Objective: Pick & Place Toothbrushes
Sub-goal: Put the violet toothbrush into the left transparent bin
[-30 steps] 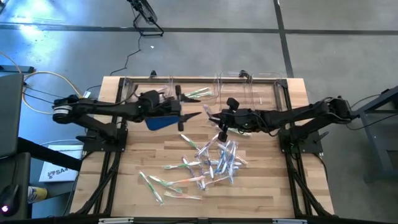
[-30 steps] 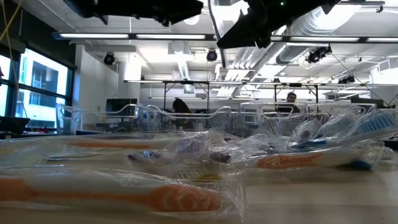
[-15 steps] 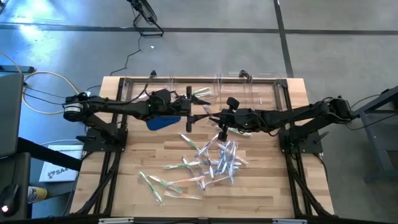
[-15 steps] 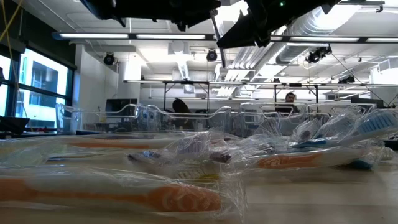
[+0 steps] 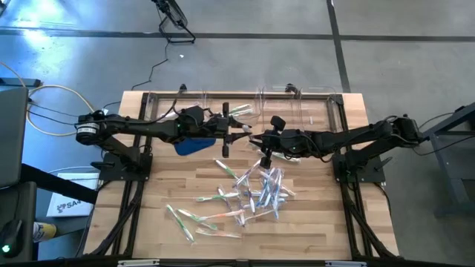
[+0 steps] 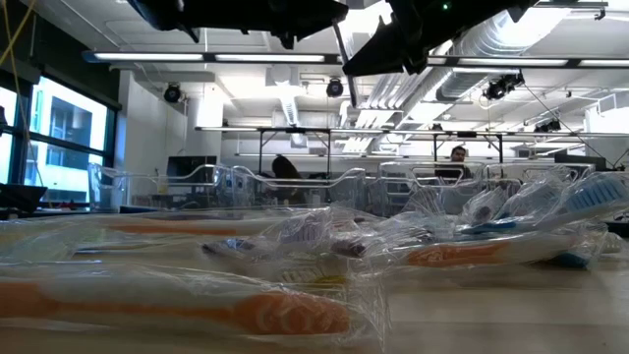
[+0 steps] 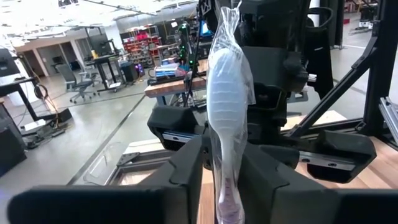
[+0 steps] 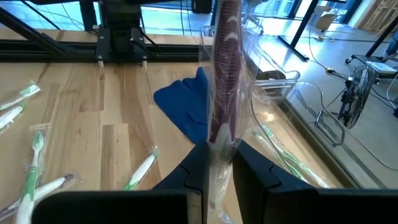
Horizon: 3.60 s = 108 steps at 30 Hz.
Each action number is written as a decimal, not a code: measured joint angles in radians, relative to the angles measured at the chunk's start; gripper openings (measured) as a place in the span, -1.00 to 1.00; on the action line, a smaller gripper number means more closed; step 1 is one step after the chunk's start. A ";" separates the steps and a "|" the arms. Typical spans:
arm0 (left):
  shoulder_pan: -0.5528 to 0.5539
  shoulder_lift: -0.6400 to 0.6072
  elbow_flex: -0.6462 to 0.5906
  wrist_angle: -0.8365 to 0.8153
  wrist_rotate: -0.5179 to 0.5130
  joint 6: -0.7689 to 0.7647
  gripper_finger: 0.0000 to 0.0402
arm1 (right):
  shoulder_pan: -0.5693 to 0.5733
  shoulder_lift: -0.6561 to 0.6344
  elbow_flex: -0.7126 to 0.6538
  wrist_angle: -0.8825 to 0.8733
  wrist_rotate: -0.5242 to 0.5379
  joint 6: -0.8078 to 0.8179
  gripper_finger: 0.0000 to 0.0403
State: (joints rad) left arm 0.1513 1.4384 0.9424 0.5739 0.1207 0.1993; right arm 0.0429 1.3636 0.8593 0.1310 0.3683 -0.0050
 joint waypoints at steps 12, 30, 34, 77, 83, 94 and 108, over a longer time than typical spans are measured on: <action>0.000 0.000 0.000 0.000 0.000 0.005 -0.92 | 0.000 0.000 0.000 0.000 0.023 -0.006 -0.80; -0.001 0.000 0.000 -0.018 0.001 0.006 -0.95 | -0.001 0.000 0.000 -0.007 0.000 0.000 -0.80; -0.001 0.000 0.000 -0.020 0.001 0.006 -0.94 | -0.001 0.000 0.000 -0.006 -0.001 -0.001 -0.80; 0.080 -0.009 -0.002 -0.070 0.042 0.027 -0.95 | 0.043 -0.057 0.002 -0.055 0.131 -0.026 0.03; 0.124 -0.076 -0.002 -0.196 0.040 0.042 -0.95 | 0.074 -0.140 0.000 -0.312 0.235 0.034 0.11; 0.276 -0.374 -0.001 -0.714 -0.192 0.111 -0.95 | 0.073 -0.165 0.000 -0.540 0.153 0.239 -0.09; 0.590 -0.476 -0.001 -1.031 -0.184 0.083 -0.95 | 0.072 -0.163 -0.011 -0.497 0.149 0.321 -0.42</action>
State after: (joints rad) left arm 0.7409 0.9619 0.9413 -0.4571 -0.0636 0.2827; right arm 0.1154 1.2007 0.8483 -0.3664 0.5168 0.3155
